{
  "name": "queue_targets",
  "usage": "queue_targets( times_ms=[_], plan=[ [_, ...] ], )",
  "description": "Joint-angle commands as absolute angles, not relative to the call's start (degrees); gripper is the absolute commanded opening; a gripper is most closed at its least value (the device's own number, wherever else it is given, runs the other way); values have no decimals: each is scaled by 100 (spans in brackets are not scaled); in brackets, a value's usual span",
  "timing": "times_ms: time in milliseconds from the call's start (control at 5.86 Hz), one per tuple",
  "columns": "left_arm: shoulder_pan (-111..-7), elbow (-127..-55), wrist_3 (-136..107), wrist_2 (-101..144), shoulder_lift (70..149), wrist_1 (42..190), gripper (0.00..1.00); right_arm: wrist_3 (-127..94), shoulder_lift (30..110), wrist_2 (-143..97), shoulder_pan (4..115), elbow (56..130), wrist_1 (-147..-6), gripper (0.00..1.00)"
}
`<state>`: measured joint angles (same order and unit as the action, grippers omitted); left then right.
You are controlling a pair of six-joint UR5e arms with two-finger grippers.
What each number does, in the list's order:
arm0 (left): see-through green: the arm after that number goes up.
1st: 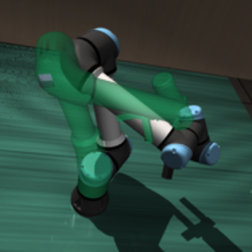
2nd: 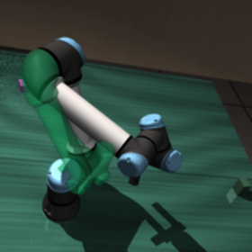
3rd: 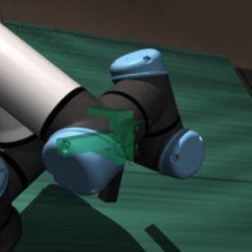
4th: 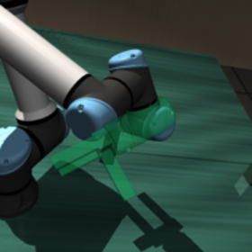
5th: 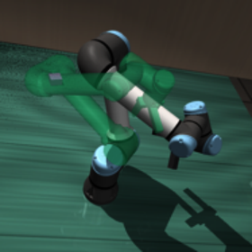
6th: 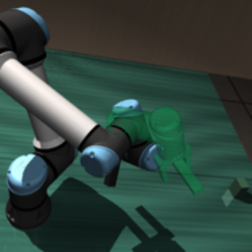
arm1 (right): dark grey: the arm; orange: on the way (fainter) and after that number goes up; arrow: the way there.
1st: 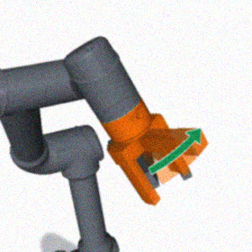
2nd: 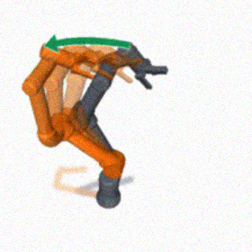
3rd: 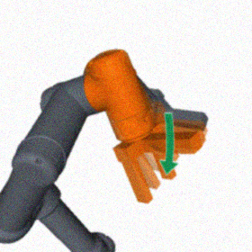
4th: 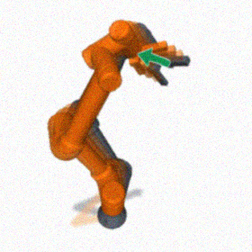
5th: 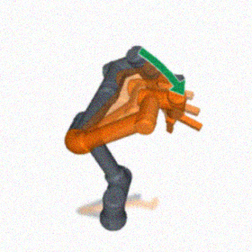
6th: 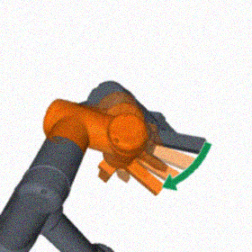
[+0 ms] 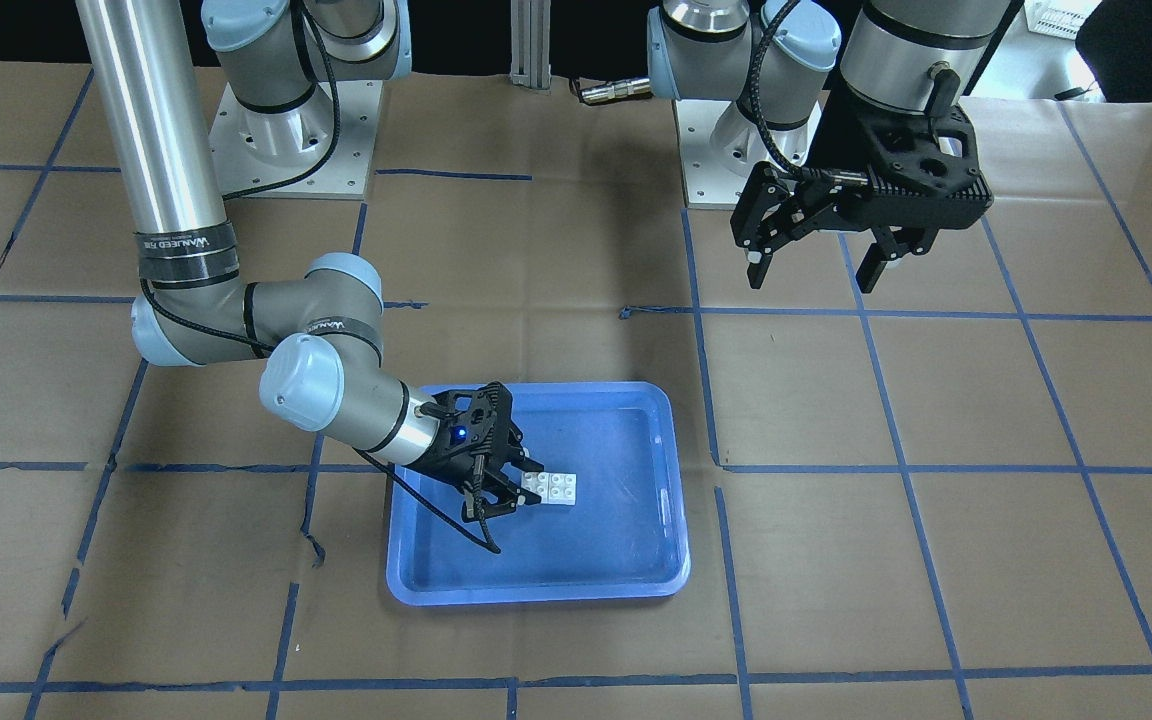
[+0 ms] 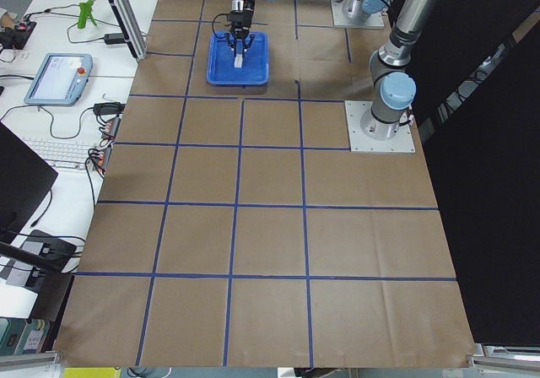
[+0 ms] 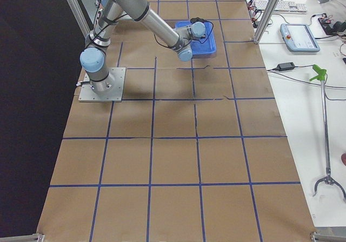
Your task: Assemble white blocks and place on blue tray
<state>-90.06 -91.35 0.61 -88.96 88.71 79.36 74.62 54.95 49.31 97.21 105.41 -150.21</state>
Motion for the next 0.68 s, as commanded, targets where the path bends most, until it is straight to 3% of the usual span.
queue_targets(
  times_ms=[0,341,512],
  plan=[
    [-9000,-9097,62,-8912,8859,7928,99,7462,5493,4931,9721,10538,-15029,34],
    [-8991,-9105,62,-8912,8816,7954,99,7462,5493,4922,9721,10538,-15029,48],
    [-8991,-9105,62,-8912,8824,7945,99,7453,5493,4922,9721,10529,-15029,48]
  ],
)
